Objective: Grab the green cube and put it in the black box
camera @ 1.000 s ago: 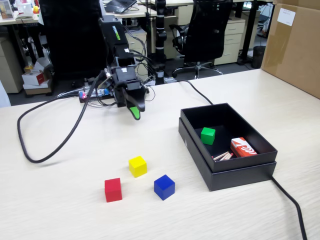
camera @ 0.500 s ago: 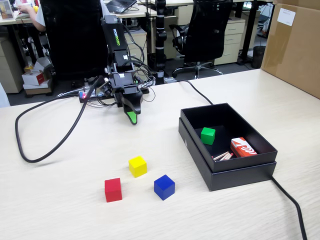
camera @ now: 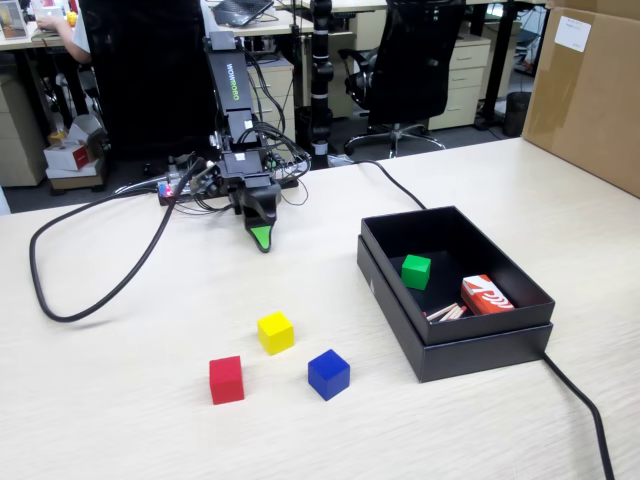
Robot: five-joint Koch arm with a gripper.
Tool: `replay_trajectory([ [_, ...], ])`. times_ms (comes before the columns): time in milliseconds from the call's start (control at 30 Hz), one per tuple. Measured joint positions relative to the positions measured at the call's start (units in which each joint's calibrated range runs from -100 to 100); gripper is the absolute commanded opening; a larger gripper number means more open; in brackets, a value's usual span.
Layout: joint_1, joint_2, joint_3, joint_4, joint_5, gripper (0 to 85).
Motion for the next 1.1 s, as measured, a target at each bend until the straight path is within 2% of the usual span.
replay_trajectory([
  [1100, -0.2, -0.6, -0.5, 0.0, -0.6, 49.5],
])
